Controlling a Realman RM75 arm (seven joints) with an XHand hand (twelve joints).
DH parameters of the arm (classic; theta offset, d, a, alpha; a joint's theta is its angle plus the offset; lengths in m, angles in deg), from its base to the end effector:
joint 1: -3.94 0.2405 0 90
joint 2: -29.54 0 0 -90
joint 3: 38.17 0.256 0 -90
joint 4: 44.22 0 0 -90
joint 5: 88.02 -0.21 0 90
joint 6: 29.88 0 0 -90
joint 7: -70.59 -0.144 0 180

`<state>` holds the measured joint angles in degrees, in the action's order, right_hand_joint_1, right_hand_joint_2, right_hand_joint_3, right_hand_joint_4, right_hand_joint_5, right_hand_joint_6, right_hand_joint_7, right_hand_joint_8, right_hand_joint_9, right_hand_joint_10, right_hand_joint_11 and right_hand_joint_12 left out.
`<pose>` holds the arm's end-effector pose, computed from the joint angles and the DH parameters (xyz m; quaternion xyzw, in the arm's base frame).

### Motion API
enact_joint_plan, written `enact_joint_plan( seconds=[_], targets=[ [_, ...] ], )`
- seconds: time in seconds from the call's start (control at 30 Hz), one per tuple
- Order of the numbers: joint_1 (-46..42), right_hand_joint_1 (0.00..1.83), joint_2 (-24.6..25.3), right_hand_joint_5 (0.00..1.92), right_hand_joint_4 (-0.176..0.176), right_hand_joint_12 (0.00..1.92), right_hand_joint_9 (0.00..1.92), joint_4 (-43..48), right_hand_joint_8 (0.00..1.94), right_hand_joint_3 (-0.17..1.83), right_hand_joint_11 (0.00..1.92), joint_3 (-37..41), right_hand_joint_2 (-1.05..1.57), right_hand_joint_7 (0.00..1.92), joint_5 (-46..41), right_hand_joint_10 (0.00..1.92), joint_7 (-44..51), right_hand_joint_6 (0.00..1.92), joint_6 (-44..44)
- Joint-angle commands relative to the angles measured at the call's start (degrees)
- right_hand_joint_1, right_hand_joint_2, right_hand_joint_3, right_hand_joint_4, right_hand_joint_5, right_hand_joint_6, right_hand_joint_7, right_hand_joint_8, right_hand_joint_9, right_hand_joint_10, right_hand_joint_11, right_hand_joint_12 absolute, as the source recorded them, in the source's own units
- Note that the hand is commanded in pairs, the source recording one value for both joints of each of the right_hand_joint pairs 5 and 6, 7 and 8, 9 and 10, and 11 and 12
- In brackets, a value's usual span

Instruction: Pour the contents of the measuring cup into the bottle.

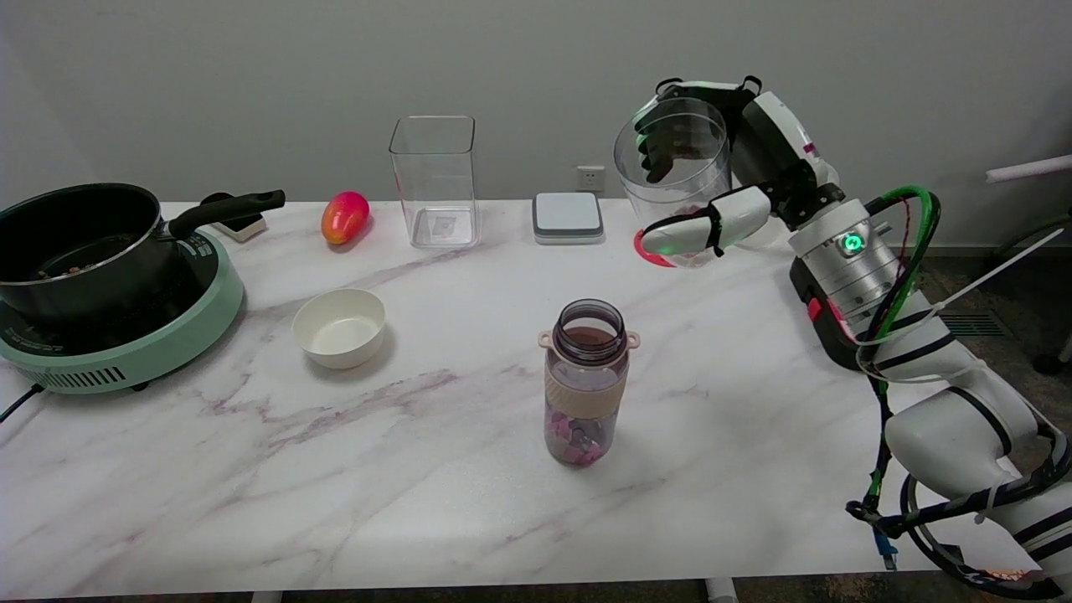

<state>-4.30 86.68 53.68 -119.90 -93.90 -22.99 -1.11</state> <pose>-0.1346 -0.3030 0.3623 0.7254 -0.2573 0.4751 0.4265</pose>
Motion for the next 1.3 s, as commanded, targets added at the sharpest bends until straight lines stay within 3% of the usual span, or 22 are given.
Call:
enact_joint_plan(
  seconds=[0.03,0.23,0.43,0.73,0.93,1.3],
  targets=[
    [-0.02,1.19,-0.09,1.71,0.000,1.29,1.43,-1.74,1.54,0.24,1.29,2.55,1.53,1.54,7.98,1.43,-0.64,1.71,4.98],
    [0.12,1.19,-0.10,1.69,0.000,1.29,1.43,-0.70,1.54,0.24,1.29,5.55,1.53,1.54,13.44,1.43,5.32,1.69,5.38],
    [-0.01,1.22,-0.10,1.66,0.000,1.28,1.43,0.17,1.53,0.25,1.28,6.89,1.49,1.53,12.85,1.43,13.54,1.66,7.50],
    [-0.68,1.25,0.06,1.63,0.000,1.27,1.42,0.36,1.51,0.26,1.27,8.01,1.44,1.51,13.78,1.42,13.74,1.63,8.36],
    [-1.00,1.25,0.22,1.63,0.000,1.27,1.42,0.40,1.51,0.26,1.27,9.21,1.44,1.51,19.57,1.42,13.77,1.63,8.06],
    [-4.19,1.26,1.49,1.64,0.000,1.27,1.42,3.54,1.51,0.27,1.27,11.37,1.43,1.51,21.71,1.42,19.28,1.64,8.96]
  ],
)
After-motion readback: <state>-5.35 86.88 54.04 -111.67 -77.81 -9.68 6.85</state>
